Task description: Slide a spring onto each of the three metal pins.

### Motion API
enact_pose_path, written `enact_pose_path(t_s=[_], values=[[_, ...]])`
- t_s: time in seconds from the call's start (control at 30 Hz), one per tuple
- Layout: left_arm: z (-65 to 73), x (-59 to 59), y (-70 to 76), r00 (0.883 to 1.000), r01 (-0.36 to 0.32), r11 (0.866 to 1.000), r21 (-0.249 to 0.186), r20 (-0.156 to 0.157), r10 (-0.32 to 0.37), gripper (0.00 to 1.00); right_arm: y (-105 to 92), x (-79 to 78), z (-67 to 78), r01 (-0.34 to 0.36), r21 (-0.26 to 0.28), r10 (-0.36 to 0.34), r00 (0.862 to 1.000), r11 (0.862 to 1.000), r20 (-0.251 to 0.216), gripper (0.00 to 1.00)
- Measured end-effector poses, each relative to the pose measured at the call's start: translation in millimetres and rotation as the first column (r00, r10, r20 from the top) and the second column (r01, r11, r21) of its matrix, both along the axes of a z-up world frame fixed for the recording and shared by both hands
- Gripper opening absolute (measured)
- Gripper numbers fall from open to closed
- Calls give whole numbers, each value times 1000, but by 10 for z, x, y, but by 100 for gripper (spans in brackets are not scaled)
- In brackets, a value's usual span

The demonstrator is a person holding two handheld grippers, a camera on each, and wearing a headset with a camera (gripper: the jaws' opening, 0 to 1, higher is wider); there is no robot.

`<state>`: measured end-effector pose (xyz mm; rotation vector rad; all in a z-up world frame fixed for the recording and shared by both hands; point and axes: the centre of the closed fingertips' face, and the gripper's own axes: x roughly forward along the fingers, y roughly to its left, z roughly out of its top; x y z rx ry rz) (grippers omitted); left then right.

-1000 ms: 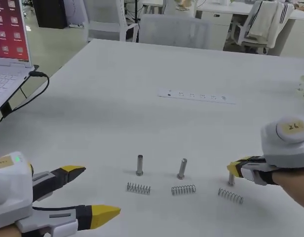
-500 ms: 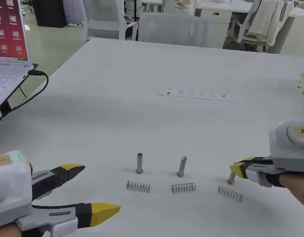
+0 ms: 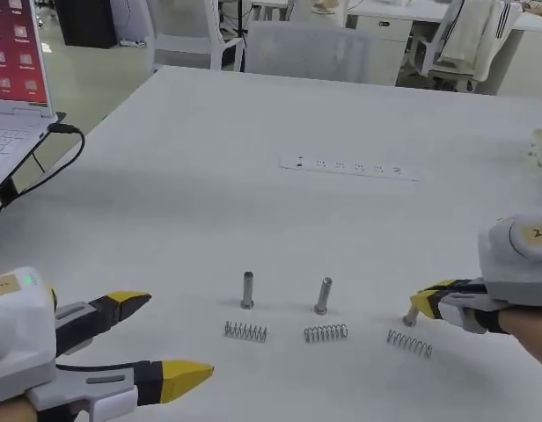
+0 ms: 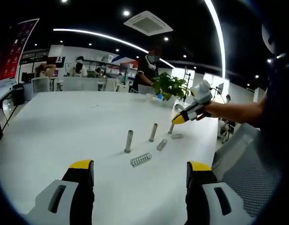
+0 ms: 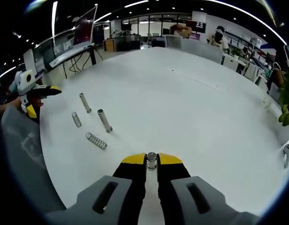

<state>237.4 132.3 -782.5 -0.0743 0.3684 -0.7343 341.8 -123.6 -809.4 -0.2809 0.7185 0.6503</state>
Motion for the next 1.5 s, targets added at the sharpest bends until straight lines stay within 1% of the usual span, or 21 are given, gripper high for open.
enact_pose_path(t_s=[0.2, 0.4, 0.6, 1.03, 1.17, 1.37, 1.5], values=[[-7, -2, -12, 1000, 5, 1000, 1, -1, -5, 77, 2, -1, -1, -6, -8, 6, 1000, 1000, 6, 8], [-10, -1, -18, 1000, 9, 1000, 1, -2, -9, 77, -13, 3, -1, -8, -15, 8, 1000, 1000, 12, 12], [-15, -3, -26, 1000, 13, 1000, 2, -3, -13, 77, -33, -20, 13, -9, -15, 9, 1000, 1000, 14, 14], [-14, -10, -30, 1000, 16, 1000, 5, -4, -16, 77, -120, -123, 0, -22, -25, 23, 1000, 999, 12, 15], [-16, -13, -29, 1000, 16, 1000, 8, -5, -16, 77, -134, -181, 7, -30, -23, 30, 999, 999, 11, 15], [-18, -19, -26, 1000, 18, 1000, 13, -7, -18, 77, -131, -263, -8, -60, -32, 60, 998, 998, 3, 16], [-19, -22, -26, 1000, 19, 1000, 15, -8, -19, 77, -114, -306, -33, -94, -37, 94, 996, 995, -8, 16]])
